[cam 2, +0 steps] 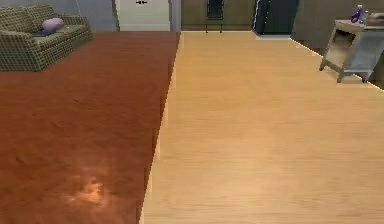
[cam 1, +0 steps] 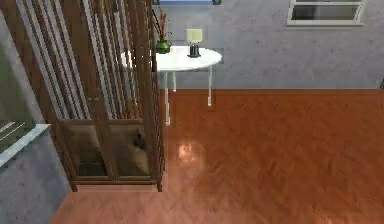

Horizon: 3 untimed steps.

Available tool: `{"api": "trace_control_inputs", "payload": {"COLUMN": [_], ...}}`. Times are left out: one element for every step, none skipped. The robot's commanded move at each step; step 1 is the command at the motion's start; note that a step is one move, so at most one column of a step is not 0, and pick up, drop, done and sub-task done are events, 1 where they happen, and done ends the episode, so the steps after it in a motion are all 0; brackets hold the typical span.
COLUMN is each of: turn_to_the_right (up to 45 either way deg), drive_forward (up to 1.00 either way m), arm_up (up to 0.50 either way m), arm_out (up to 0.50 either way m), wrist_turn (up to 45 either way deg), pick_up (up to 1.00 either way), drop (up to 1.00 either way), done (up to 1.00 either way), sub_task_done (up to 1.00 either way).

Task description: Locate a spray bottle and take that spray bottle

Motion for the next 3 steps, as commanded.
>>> {"api": "trace_control_inputs", "payload": {"turn_to_the_right": [45.0, 45.0, 36.0], "drive_forward": [0.00, 0.00, 0.00], "arm_up": [0.00, 0.00, 0.00], "arm_out": [0.00, 0.00, 0.00], "wrist_turn": [0.0, 0.0, 0.0], "pick_up": [0.00, 0.00, 0.00], "drop": [0.00, 0.00, 0.00], "done": [0.00, 0.00, 0.00], "sub_task_done": [0.00, 0.00, 0.00]}}
